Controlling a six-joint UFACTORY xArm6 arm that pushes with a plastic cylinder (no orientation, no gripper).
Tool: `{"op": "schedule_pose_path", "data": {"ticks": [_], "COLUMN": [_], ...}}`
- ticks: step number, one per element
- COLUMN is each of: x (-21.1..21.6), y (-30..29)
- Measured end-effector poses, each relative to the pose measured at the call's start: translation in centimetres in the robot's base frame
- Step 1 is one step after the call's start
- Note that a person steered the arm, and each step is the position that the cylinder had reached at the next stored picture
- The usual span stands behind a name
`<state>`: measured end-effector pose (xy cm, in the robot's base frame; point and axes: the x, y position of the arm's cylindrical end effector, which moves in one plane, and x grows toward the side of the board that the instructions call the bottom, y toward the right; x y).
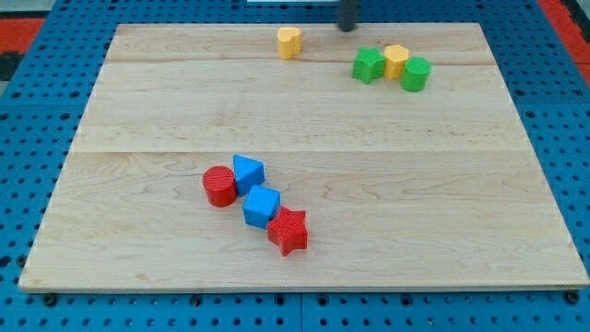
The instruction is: Place the green star below the yellow heart
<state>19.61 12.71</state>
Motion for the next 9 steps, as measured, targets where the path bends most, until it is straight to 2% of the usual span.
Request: {"op": "schedule_pose_path", "data": {"ticks": [1,3,4,5,6,7,8,9], "x": [3.2,10.4,8.3,10.9,13.9,16.4,13.7,12.3], "y": [3.4,-0.3,-7.0,-9.1,-4.1,-9.5,-12.4,-12.6]}}
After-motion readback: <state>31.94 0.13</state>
